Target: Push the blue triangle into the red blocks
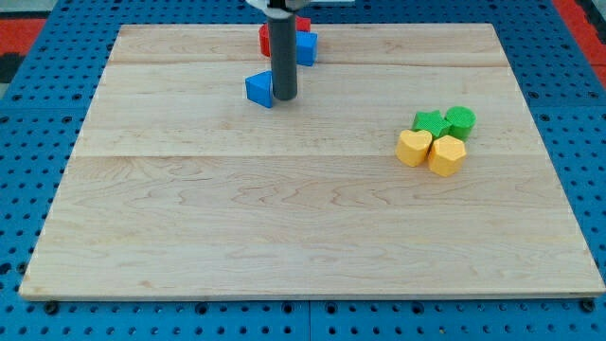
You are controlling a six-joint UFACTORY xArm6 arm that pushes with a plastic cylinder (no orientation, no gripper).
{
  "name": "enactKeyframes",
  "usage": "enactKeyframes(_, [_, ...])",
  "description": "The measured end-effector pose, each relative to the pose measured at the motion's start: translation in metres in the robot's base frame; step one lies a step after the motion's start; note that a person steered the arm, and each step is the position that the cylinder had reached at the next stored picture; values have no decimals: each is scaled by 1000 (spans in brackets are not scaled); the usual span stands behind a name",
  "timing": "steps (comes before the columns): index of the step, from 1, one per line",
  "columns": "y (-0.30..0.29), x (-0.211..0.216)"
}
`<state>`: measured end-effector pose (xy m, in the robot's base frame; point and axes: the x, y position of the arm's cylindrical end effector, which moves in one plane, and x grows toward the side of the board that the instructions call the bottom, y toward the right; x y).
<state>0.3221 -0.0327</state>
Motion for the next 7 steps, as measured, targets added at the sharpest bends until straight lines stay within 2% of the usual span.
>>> enactKeyframes(2, [-6, 62])
enactKeyframes(3, [-46, 61])
enactKeyframes(5, [-45, -11])
enactKeyframes(7, [-32, -49])
